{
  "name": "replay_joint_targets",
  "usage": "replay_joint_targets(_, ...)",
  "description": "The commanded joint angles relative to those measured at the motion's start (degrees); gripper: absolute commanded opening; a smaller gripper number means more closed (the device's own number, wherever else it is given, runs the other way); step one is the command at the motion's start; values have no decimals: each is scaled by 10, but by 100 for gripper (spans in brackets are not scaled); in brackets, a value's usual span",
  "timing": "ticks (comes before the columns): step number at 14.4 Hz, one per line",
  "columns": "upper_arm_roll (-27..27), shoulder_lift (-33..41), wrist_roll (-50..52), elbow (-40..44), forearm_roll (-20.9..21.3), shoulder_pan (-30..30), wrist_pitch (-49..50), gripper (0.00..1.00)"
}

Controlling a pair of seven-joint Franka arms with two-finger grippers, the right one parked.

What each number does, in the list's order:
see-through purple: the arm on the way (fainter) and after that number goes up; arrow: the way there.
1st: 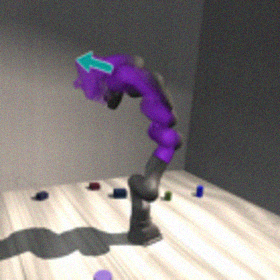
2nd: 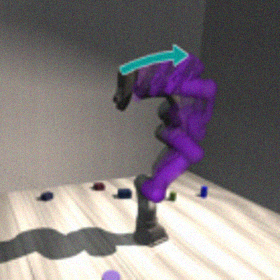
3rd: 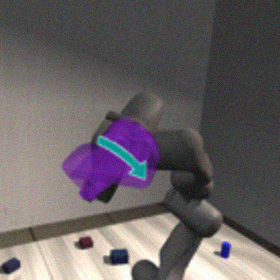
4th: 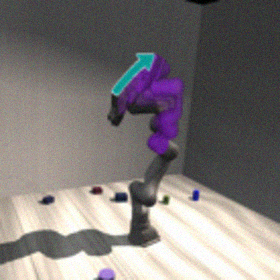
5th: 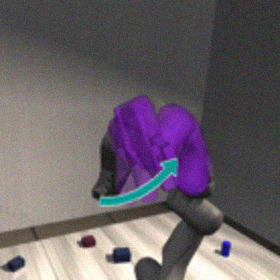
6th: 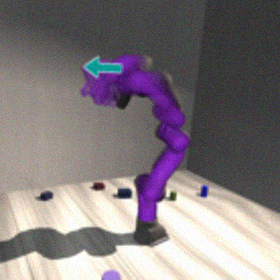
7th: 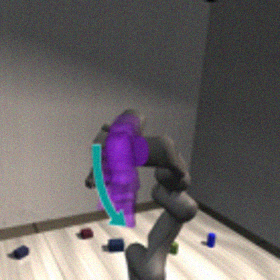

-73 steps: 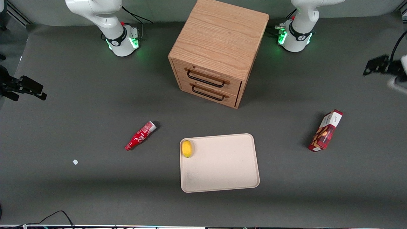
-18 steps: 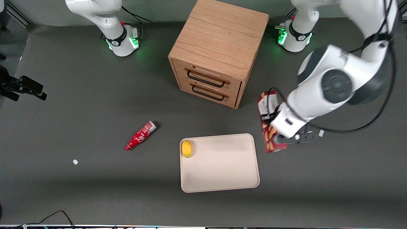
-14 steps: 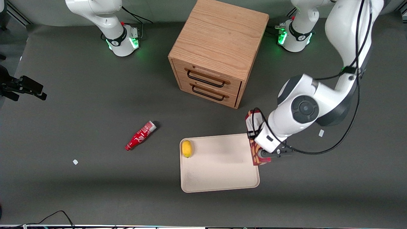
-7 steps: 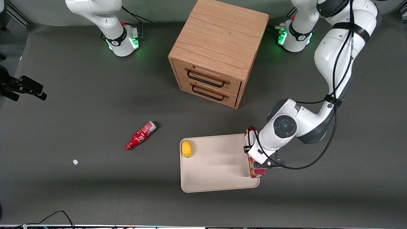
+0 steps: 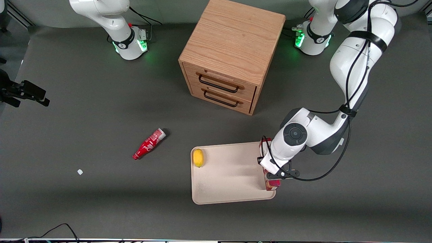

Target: Place red cookie box on tray

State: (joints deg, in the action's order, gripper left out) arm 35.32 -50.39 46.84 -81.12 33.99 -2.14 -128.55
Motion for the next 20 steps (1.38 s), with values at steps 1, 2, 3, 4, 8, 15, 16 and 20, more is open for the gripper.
replay_joint_targets(1, 2, -5, 30, 5, 20, 8, -8, 0)
replay_joint_targets(2, 2, -6, 34, 5, 20, 9, -8, 0)
replay_joint_targets(3, 2, -6, 34, 5, 20, 9, -8, 0)
replay_joint_targets(4, 2, -6, 33, 6, 20, 9, -8, 22)
replay_joint_targets(8, 2, -2, 35, 6, 21, 8, -4, 100)
replay_joint_targets(15, 29, 83, 34, 14, -25, -1, 138, 100)
replay_joint_targets(16, 27, 114, 27, 13, -52, -1, 165, 100)
replay_joint_targets(20, -36, 236, -28, 14, -198, 5, 268, 100)
